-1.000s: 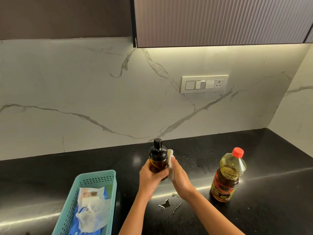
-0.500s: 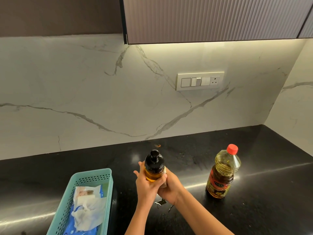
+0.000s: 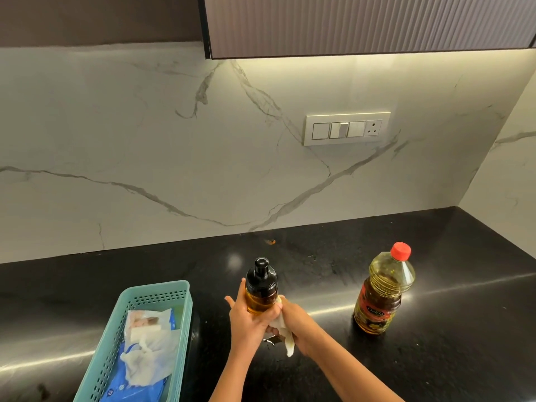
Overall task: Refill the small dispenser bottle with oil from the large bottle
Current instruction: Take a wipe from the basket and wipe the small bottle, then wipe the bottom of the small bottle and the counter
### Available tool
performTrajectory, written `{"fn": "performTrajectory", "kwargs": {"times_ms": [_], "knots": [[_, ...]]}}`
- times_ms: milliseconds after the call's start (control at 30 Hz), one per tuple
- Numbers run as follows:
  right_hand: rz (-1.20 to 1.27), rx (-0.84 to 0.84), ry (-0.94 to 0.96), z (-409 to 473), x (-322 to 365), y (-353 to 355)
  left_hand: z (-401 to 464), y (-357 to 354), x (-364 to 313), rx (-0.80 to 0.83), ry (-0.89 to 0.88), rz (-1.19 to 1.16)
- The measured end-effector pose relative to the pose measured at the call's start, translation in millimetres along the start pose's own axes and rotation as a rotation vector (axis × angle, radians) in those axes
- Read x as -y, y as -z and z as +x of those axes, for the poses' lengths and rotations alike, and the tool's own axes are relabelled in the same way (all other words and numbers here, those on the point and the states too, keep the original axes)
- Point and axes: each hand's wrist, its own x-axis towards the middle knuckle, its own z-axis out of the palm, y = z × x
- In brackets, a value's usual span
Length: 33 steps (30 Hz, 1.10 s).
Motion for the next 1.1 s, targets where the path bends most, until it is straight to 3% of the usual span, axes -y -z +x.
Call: {"fn": "performTrajectory", "kwargs": {"times_ms": [100, 300, 467, 567, 733, 867, 967, 1100], "knots": [[-0.208, -0.091, -0.01, 0.1, 6.4, 3.8, 1.2, -1.2, -3.5, -0.001, -0.028, -0.016], [-0.178, -0.001, 0.131, 8.3, 27.5, 22.1, 8.2, -1.9, -8.5, -0.052, 0.069, -0.21], [0.415, -0.064, 0.033, 11.3, 40.8, 61.3, 11.0, 9.6, -11.1, -0.096, 0.055, -0.187], [0.552, -0.09, -0.068, 9.7, 42.0, 79.1, 15.1, 15.8, -8.5, -0.123, 0.059, -0.16], [0.38, -0.398, -0.165, 26.2, 25.0, 87.4, 15.2, 21.2, -12.7, -0.154, 0.058, -0.168], [-0.08, -0.771, 0.051, 56.6, 16.3, 94.9, 13.8, 23.2, -12.8, -0.176, 0.071, -0.18], [-0.26, -0.855, 0.206, 85.7, 23.6, 100.8, 17.7, 24.9, -8.6, -0.193, 0.082, -0.184], [-0.382, -1.028, 0.167, 137.8, 33.1, 119.1, 36.8, 25.2, -6.6, -0.196, 0.056, -0.142]]}}
